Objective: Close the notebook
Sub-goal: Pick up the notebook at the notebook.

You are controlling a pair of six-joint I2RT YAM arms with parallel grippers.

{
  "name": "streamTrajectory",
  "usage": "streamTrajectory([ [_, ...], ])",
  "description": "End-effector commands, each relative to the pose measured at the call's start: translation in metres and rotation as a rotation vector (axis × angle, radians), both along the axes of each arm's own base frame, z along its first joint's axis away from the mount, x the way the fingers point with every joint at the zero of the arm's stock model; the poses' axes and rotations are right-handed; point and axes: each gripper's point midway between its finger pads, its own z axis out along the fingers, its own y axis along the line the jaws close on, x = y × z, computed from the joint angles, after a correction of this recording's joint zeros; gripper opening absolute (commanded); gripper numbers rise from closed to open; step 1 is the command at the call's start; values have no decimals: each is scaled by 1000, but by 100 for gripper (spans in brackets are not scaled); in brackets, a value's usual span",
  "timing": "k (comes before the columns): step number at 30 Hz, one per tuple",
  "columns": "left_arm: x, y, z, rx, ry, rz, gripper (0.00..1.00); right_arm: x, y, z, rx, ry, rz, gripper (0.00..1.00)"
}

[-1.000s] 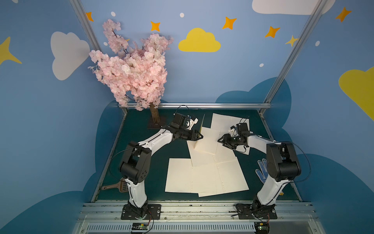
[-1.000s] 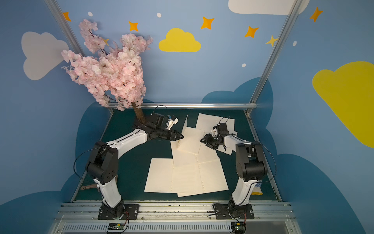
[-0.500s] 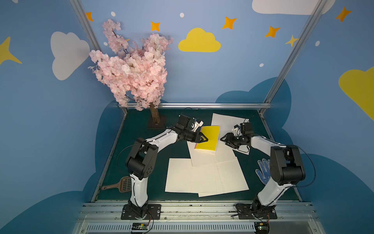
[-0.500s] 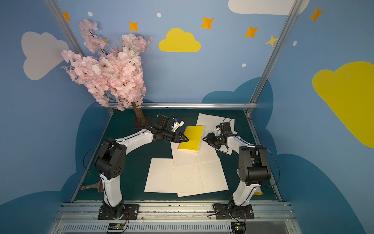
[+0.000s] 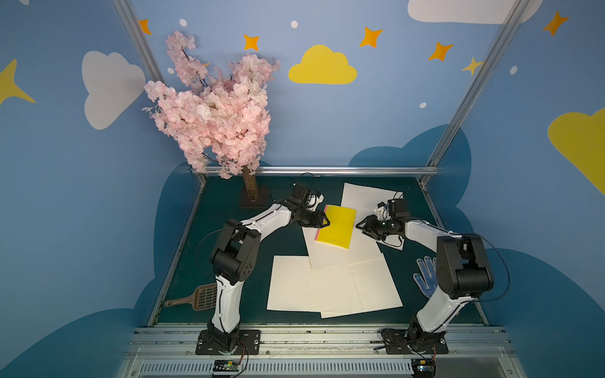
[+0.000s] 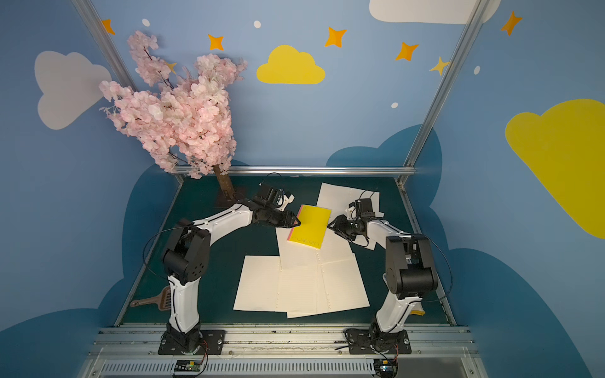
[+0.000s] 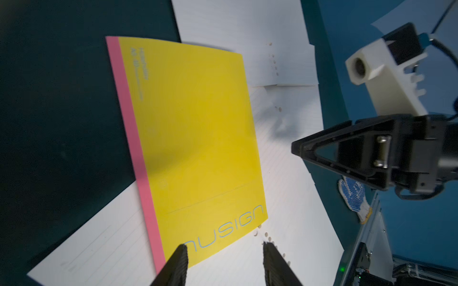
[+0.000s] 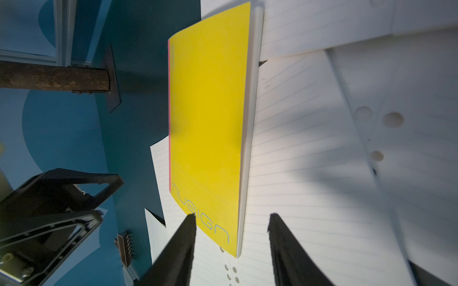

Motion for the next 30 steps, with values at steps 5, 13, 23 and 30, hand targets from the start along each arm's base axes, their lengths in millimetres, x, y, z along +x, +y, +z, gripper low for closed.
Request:
streamTrajectory([
  [5, 4, 17, -32, 142, 48, 46, 53, -4, 15, -15, 10, 25, 37, 37],
  [13, 6, 19, -47, 166, 72, 61, 54, -5, 24, -24, -4, 41, 61, 28],
  [23, 6, 21, -63, 199, 119, 71, 53, -5, 33, -34, -21, 63, 86, 23],
  [30, 8, 22, -70, 214, 133, 74, 53, -5, 34, -40, -33, 77, 88, 22],
])
